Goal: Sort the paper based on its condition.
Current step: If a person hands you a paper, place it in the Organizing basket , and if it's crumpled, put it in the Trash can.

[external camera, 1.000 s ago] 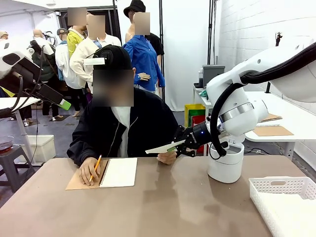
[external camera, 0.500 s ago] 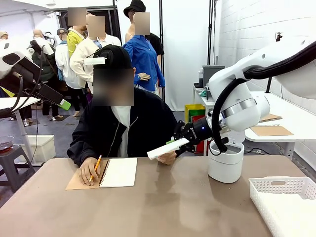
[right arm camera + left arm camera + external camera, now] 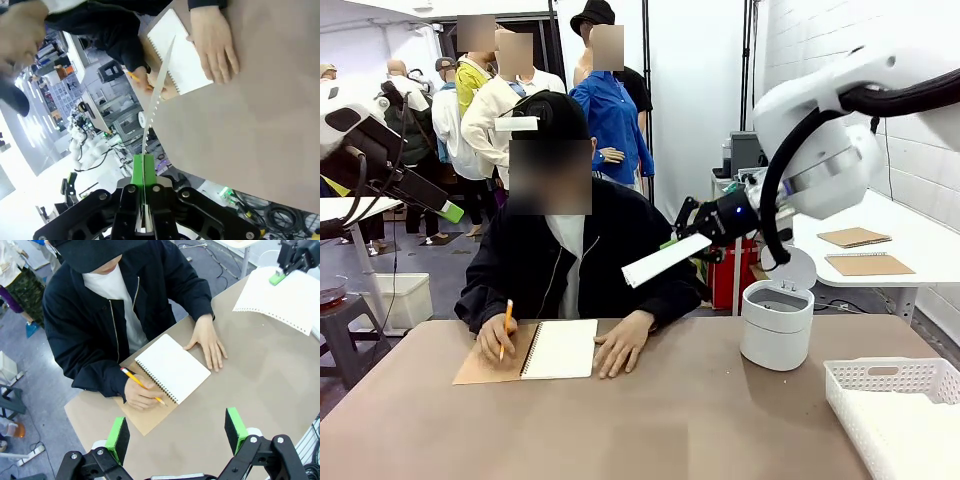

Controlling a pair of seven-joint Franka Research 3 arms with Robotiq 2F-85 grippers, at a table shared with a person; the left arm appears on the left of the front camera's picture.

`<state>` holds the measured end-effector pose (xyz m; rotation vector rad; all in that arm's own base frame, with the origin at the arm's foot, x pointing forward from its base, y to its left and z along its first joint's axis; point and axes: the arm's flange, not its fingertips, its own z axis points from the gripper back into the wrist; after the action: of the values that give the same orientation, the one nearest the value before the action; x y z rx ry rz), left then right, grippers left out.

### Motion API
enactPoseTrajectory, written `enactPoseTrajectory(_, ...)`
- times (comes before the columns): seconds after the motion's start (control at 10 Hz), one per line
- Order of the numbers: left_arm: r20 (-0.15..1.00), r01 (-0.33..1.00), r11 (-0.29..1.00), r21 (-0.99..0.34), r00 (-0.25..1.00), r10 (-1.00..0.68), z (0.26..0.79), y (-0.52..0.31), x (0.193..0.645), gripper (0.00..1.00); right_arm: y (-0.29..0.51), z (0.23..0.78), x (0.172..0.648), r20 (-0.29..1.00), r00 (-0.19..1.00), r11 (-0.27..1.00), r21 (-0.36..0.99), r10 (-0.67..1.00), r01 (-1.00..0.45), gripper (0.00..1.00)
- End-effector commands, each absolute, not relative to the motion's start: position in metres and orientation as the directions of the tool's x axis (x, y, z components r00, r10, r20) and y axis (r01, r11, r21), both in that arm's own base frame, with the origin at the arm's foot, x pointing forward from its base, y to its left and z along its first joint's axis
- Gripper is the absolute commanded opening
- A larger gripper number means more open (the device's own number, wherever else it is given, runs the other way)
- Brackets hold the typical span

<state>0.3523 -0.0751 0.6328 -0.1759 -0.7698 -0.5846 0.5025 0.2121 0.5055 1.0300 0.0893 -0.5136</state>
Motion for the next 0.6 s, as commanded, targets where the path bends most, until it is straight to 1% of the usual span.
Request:
enactPoseTrajectory(0.0,0.704,0.554,0.83,0.061,0.566,-0.43,0.634,-0.074,0.353,1.0,0.2,0.539,0.496,-0.229,0.929,0.525,0.773,-0.291,0.356,0.0)
enactPoseTrajectory(0.1,0.704,0.554,0.83,0.061,0.566,-0.43,0.634,-0.074,0.353,1.0,0.197,0.559,0.486,-0.16,0.96,0.584,0.767,-0.228,0.266,0.0)
enactPoseTrajectory(0.2,0.704,0.554,0.83,0.061,0.566,-0.43,0.634,-0.074,0.353,1.0,0.191,0.579,0.475,-0.079,0.987,0.657,0.738,-0.143,0.155,0.0)
enactPoseTrajectory(0.3,0.704,0.554,0.83,0.061,0.566,-0.43,0.634,-0.074,0.353,1.0,0.183,0.591,0.465,-0.027,0.998,0.715,0.697,-0.057,0.06,0.0)
enactPoseTrajectory(0.4,0.704,0.554,0.83,0.061,0.566,-0.43,0.634,-0.074,0.353,1.0,0.174,0.599,0.458,-0.005,1.0,0.763,0.646,0.026,-0.017,0.0)
enactPoseTrajectory(0.5,0.704,0.554,0.83,0.061,0.566,-0.43,0.634,-0.074,0.353,1.0,0.164,0.602,0.452,0.031,0.995,0.82,0.564,0.096,-0.097,0.0)
